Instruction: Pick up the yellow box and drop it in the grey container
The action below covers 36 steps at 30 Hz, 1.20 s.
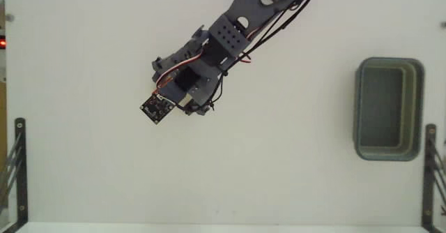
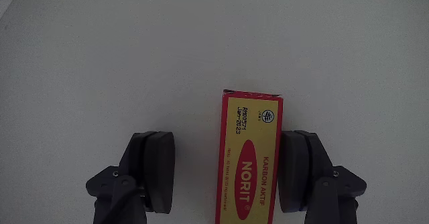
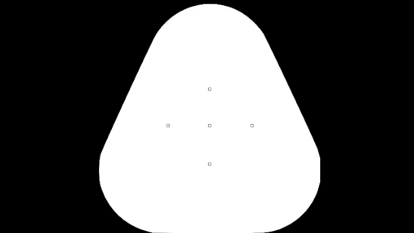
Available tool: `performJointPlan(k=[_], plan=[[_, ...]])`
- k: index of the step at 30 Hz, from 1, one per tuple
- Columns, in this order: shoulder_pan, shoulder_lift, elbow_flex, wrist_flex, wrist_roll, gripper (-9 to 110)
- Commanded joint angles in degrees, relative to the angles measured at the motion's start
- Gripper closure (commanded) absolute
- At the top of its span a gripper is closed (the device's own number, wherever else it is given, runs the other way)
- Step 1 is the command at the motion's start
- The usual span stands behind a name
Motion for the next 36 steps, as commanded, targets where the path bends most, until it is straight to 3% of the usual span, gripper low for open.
performJointPlan(k=[1, 36], plan=[[0.5, 2.3, -0.8, 1.0, 0.0, 10], [0.5, 2.3, -0.8, 1.0, 0.0, 19]])
